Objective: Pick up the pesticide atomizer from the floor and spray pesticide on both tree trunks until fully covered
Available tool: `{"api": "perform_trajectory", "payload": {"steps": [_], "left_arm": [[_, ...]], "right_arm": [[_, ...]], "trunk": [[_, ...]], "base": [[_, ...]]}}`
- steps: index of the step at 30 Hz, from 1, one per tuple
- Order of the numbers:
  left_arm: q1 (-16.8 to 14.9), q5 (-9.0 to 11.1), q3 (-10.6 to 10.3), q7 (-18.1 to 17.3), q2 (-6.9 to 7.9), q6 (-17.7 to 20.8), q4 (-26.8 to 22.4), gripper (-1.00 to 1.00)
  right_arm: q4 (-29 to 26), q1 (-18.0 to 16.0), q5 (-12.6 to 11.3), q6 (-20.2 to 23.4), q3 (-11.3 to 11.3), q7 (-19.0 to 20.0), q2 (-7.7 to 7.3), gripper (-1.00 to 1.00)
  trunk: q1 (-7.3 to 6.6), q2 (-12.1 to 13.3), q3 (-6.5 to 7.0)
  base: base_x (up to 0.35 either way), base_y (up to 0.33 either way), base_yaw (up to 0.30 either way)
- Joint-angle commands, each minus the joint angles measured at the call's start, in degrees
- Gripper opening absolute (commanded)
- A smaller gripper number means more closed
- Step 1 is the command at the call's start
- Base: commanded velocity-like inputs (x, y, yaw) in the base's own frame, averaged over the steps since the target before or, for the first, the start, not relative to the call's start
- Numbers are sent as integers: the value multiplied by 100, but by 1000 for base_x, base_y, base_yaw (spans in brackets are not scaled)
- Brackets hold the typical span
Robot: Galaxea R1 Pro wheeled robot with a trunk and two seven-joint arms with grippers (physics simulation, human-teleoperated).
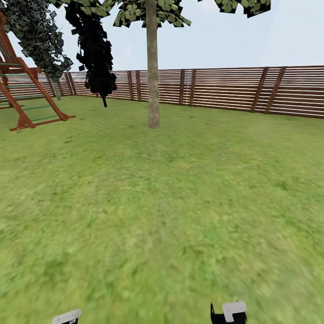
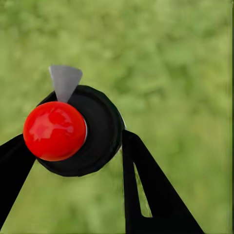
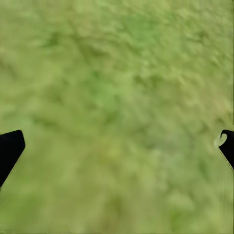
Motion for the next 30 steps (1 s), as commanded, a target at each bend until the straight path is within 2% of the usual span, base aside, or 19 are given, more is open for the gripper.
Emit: {"api": "perform_trajectory", "payload": {"steps": [1,30], "left_arm": [[-4,6,30,-28,-1,-18,6,-100],[-4,4,30,-28,-4,-18,6,-100]], "right_arm": [[6,-4,60,-5,-23,-43,3,100],[6,-4,52,-5,-23,-38,34,100]], "trunk": [[3,-2,-5],[3,-2,-5]], "base": [[340,0,0],[340,0,0]]}}
